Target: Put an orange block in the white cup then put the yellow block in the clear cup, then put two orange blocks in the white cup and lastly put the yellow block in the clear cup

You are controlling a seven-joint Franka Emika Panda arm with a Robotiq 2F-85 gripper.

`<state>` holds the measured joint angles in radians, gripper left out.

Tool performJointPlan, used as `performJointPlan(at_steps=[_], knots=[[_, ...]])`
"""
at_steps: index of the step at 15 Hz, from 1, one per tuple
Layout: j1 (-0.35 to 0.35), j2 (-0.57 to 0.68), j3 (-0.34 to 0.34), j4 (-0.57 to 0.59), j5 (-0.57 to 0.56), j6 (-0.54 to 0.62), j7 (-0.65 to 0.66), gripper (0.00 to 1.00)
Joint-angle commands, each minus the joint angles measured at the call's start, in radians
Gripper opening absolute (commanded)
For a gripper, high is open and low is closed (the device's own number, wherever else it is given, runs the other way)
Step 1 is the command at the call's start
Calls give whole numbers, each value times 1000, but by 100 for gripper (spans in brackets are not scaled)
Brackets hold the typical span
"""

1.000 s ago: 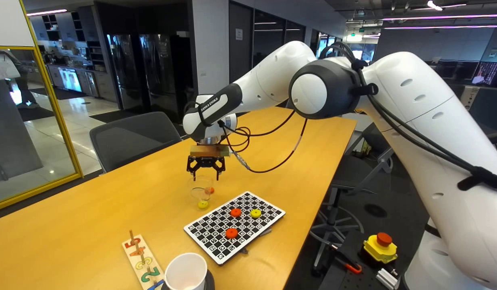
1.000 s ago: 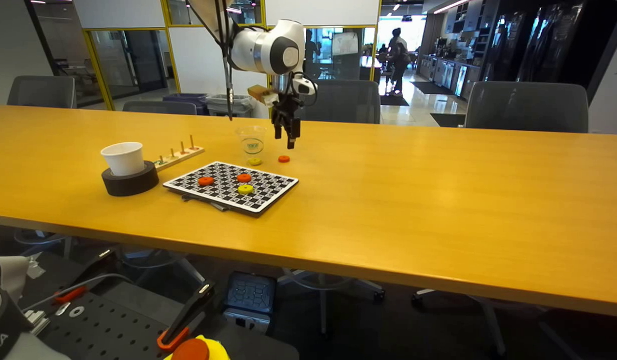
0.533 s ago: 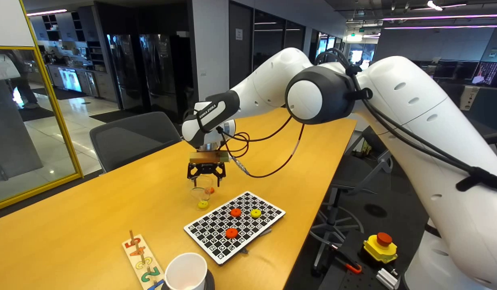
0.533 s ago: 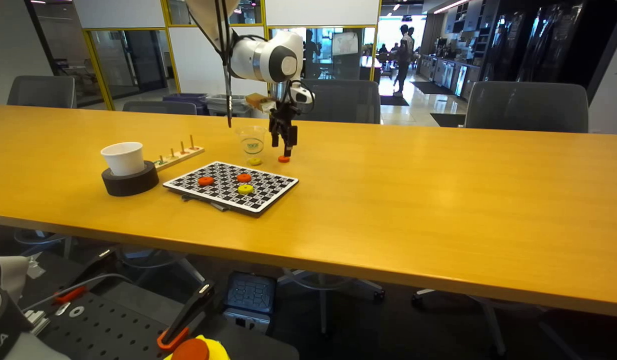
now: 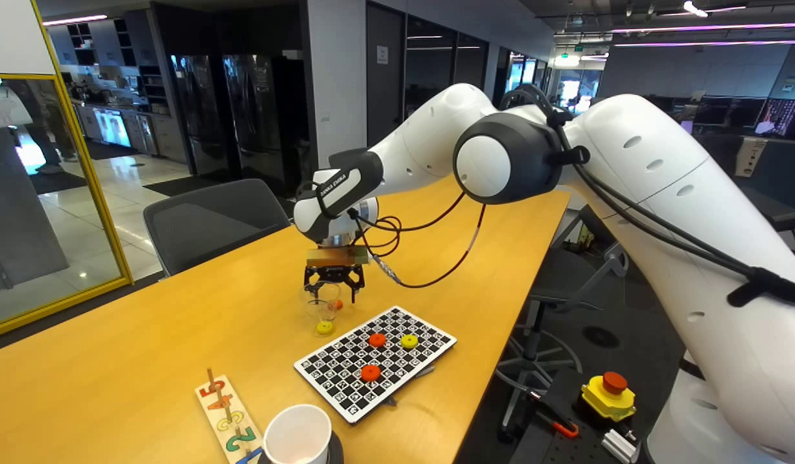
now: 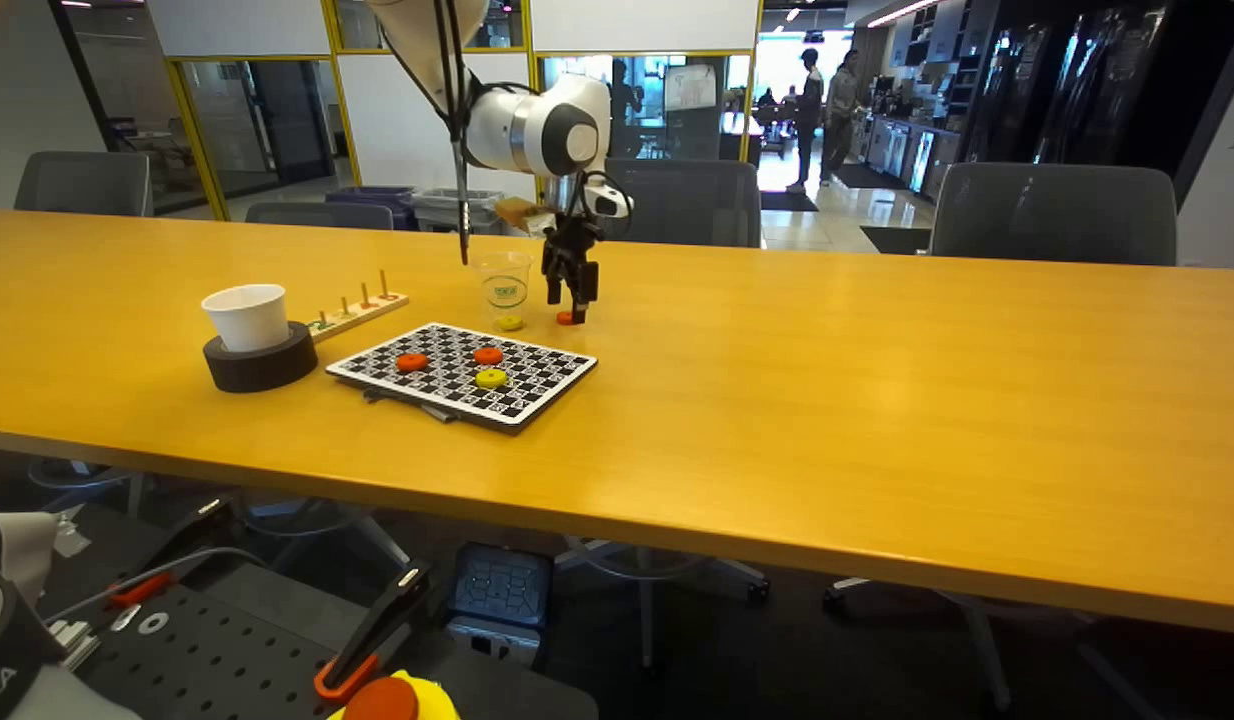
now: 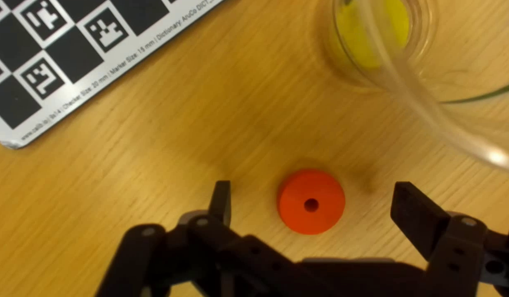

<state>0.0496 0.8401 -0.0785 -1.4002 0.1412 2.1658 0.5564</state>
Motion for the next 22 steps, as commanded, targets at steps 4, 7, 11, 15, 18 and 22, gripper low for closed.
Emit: performJointPlan(at_steps=[4,7,11,15,18,22], knots=[[10,29,-18,56,-9,-27,18,66],[9,28,-18,55,-8,-29,17,42],[9,26,-18,61,-9,-40,15,20],[25,-33,-30,13,-23,-17,28,21],[54,-122,-55,-52,-58,19,61,21],[110,-255,-88,-132,-154,28,138,21]])
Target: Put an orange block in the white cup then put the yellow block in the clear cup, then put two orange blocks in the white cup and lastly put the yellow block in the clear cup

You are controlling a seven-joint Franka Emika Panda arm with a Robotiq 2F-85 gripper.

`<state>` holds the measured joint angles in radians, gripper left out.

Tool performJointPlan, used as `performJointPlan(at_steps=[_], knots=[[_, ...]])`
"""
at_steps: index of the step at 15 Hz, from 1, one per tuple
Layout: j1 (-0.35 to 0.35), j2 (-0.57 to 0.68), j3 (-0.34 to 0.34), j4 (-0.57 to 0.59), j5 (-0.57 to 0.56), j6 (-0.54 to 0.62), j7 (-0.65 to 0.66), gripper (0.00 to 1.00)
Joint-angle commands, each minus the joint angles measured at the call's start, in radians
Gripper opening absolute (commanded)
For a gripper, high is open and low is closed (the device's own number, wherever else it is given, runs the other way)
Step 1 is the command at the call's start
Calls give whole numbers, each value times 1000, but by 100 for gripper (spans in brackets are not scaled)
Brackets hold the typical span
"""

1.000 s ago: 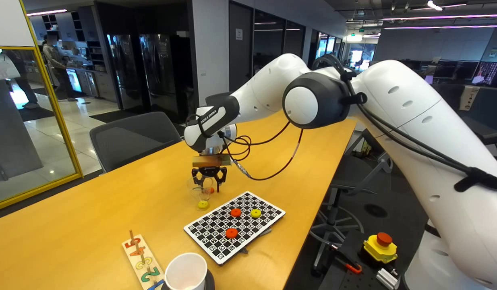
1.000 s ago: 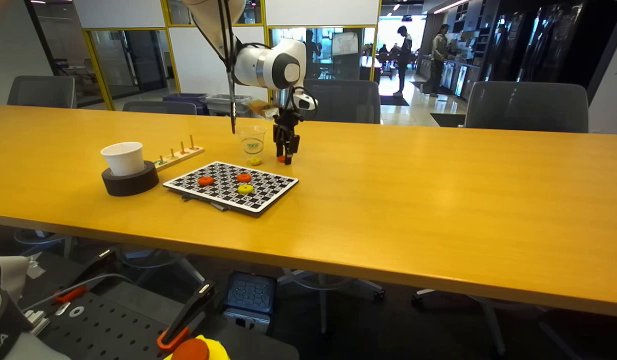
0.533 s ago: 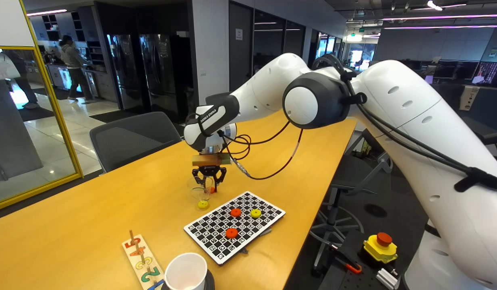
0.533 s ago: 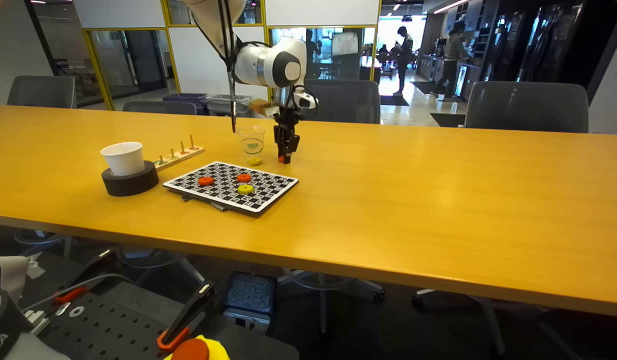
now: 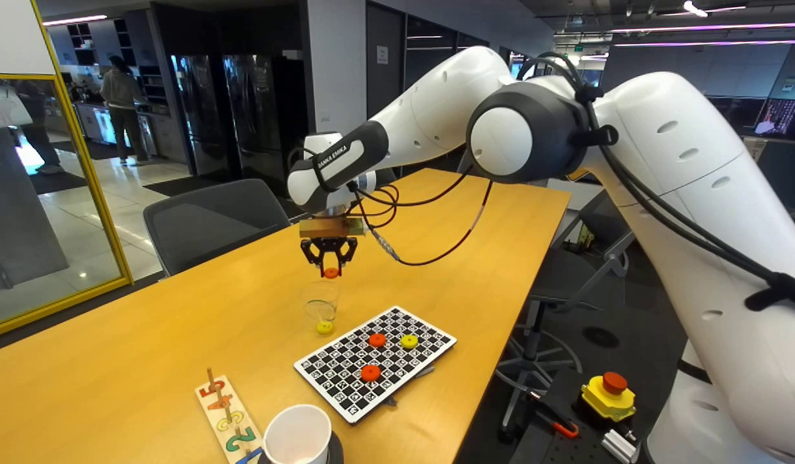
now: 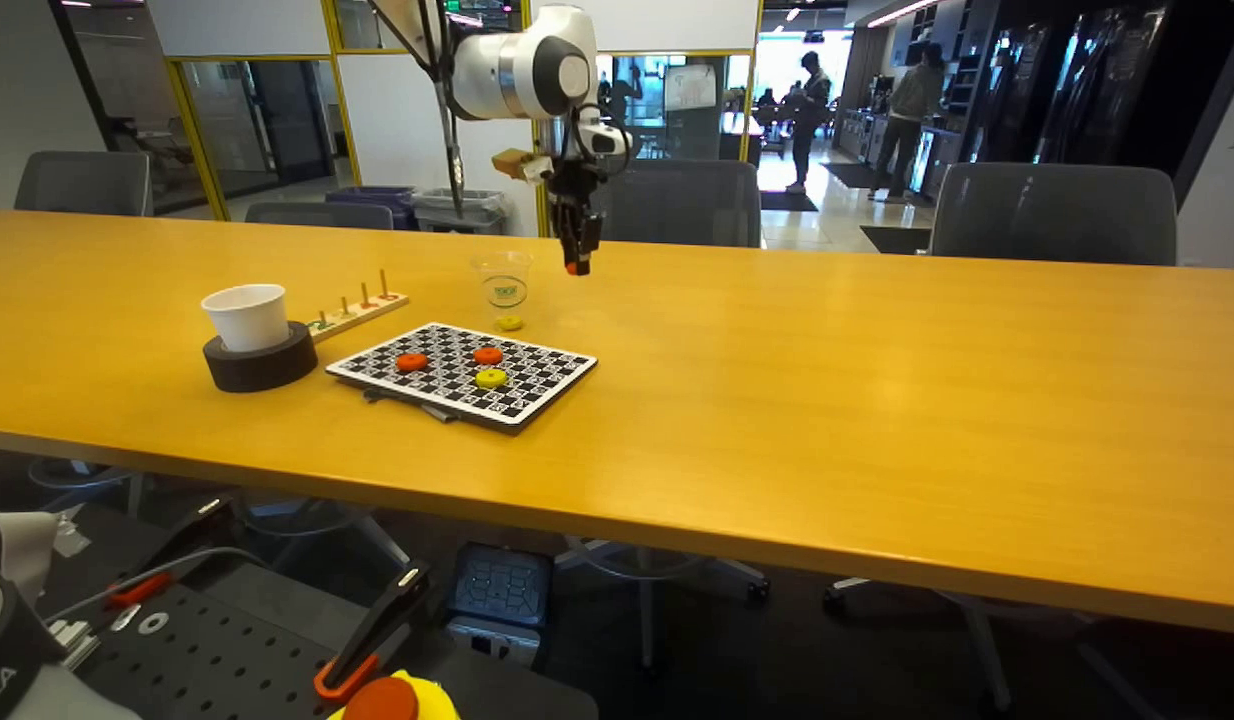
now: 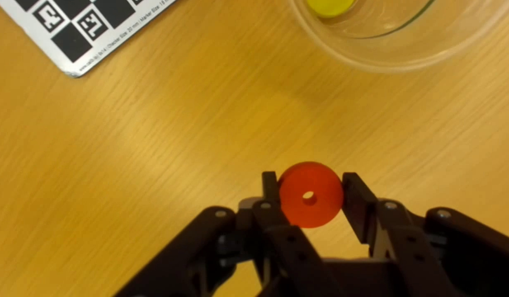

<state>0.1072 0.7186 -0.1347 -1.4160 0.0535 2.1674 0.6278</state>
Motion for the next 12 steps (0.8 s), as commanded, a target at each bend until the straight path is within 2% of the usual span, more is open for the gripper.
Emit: performJointPlan(at_steps=[1,6,12], knots=[[62,-167,-29,-139,-89,22,74,21],[91,-372,47,-323,-140,18,0,21],[106,-632,196,-623,-96,27,-175,21]])
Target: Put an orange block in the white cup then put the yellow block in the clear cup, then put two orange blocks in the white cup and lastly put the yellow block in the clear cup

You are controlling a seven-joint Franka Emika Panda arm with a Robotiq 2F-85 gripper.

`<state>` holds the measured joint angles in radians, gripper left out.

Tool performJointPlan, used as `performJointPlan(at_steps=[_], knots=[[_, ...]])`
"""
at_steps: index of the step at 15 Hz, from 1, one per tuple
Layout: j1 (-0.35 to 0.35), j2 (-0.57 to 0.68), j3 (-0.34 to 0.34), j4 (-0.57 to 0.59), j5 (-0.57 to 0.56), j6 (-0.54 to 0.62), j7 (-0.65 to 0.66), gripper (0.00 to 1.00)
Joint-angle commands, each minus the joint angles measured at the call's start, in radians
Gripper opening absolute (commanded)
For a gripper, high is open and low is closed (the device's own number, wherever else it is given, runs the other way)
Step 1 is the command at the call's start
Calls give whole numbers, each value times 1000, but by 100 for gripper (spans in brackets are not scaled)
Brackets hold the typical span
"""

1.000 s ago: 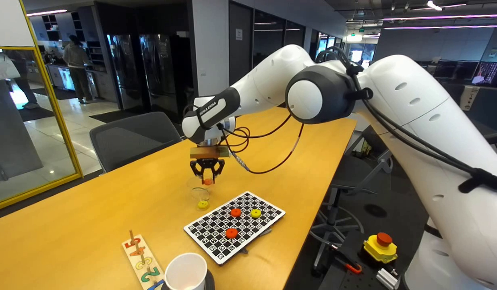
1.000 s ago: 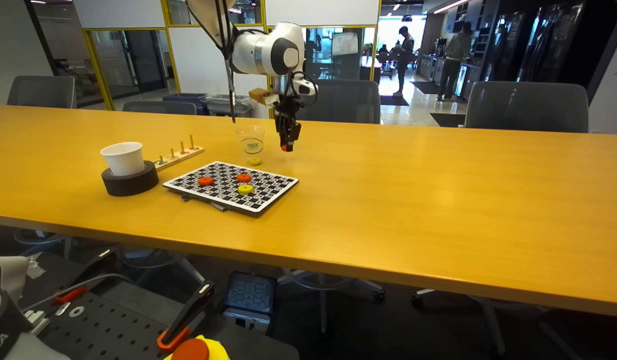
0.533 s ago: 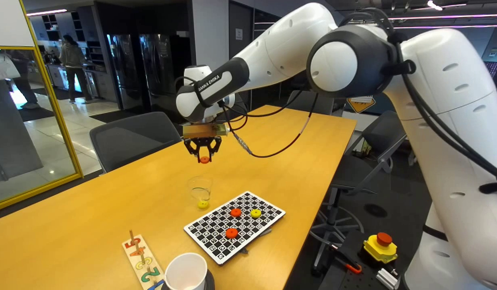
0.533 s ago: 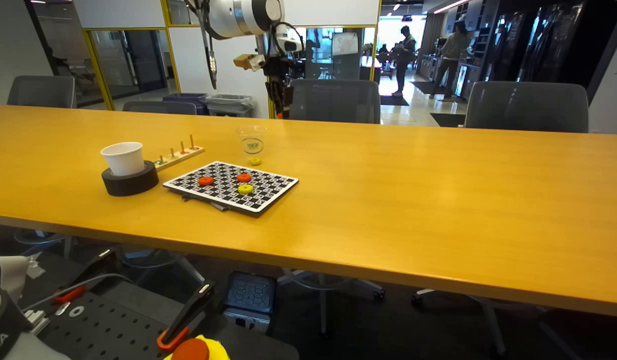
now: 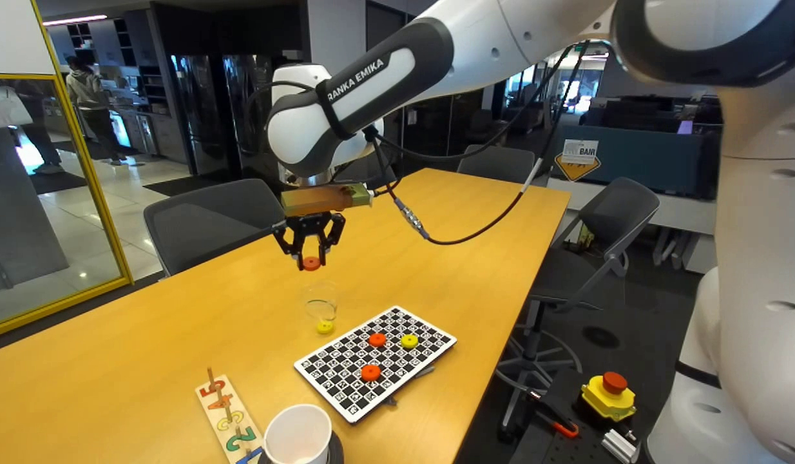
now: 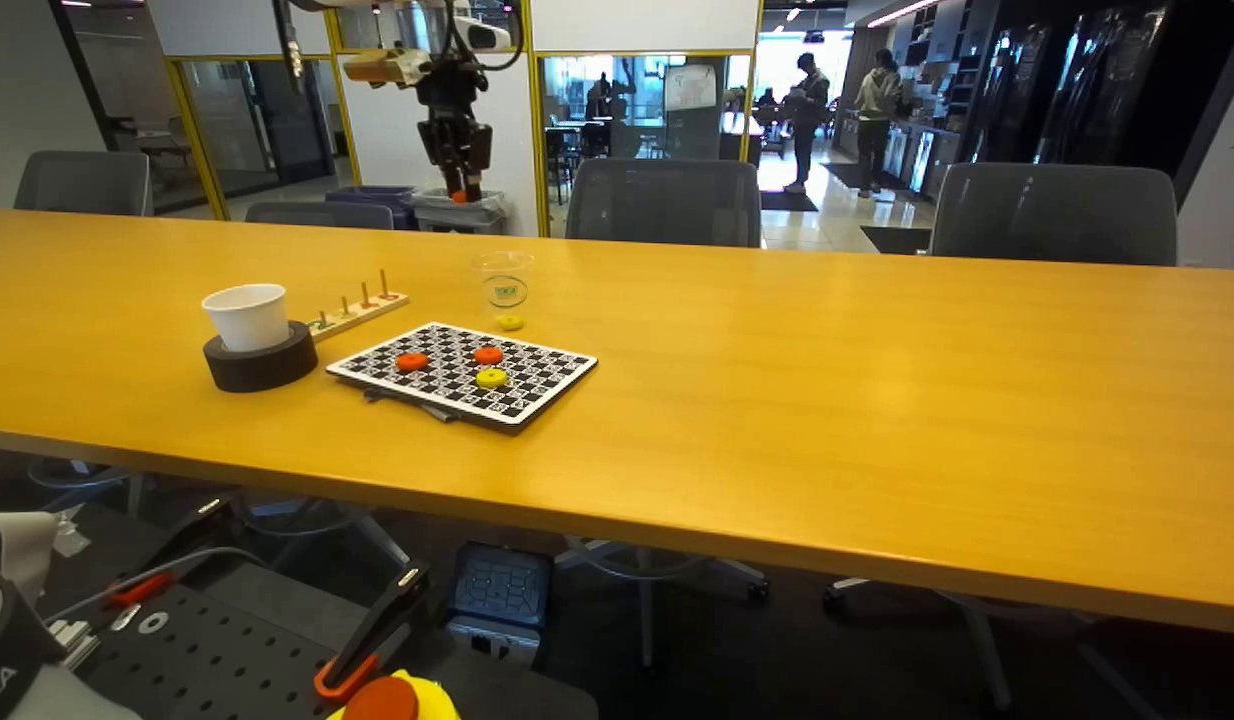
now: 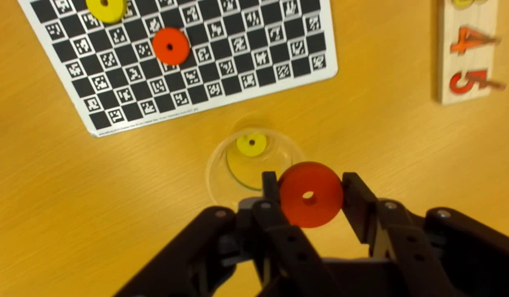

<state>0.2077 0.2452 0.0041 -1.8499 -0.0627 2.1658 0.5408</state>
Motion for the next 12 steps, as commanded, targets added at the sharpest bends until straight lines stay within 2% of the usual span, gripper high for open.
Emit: performJointPlan(at_steps=[1,6,12], knots=[[7,-187,82,-223,34,24,-118,21],[38,-269,191,-389,97,59,-204,21],[77,-280,267,-487,158,136,-272,21]])
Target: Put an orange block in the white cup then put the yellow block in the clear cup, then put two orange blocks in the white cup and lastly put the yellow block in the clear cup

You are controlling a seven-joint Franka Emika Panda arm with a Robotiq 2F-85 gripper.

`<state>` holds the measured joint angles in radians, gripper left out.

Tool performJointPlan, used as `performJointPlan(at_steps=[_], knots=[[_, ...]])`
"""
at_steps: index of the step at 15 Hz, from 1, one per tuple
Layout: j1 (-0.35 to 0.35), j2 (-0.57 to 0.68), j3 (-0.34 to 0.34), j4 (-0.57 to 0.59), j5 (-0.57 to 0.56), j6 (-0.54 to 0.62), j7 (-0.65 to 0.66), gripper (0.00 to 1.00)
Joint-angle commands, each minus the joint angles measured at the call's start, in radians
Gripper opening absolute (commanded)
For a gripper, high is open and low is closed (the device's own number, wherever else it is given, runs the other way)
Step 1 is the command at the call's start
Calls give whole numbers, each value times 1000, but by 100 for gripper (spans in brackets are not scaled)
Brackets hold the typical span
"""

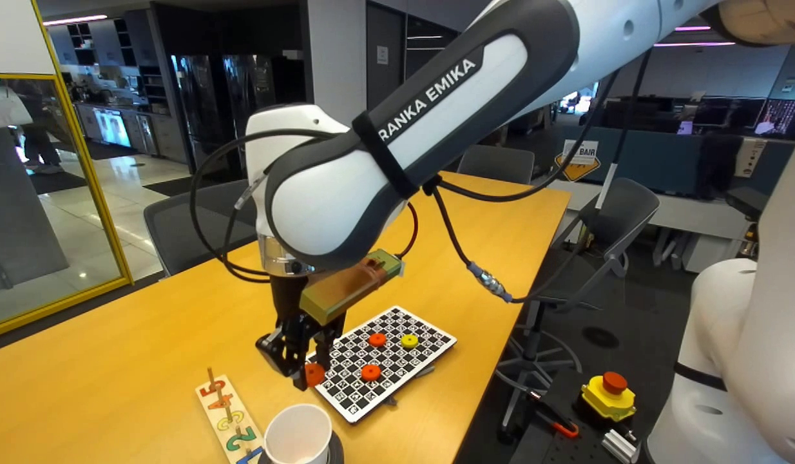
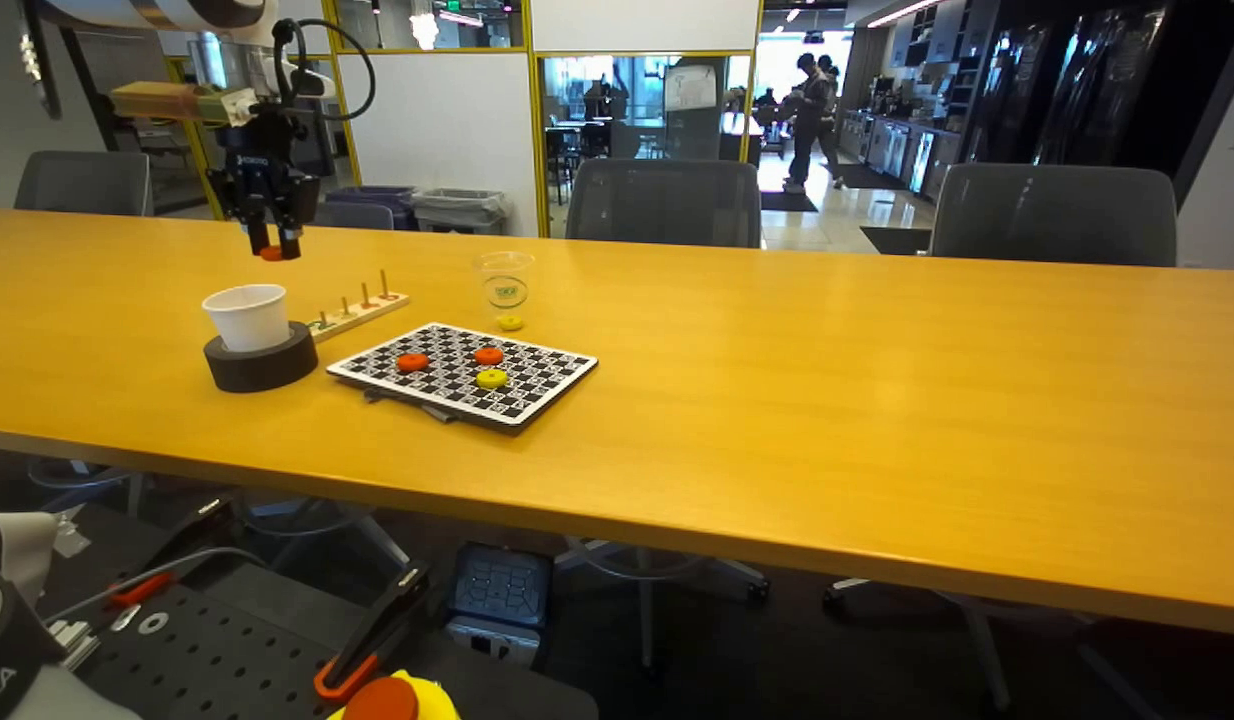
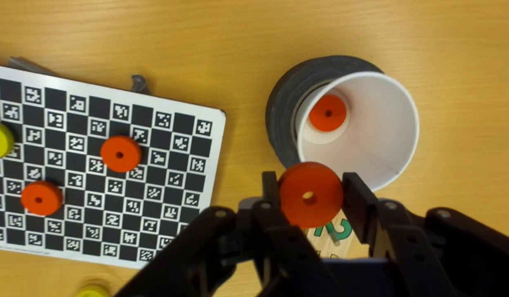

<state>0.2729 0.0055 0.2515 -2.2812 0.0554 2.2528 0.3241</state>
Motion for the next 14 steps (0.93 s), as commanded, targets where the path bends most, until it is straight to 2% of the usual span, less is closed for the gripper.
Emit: performJointPlan(at_steps=[1,7,13,14], knots=[[17,-36,27,-61,47,58,-65,21],[30,-17,51,-93,103,122,-158,21],[28,-2,48,-93,108,156,-168,21],[28,0,48,-92,106,159,-161,65]])
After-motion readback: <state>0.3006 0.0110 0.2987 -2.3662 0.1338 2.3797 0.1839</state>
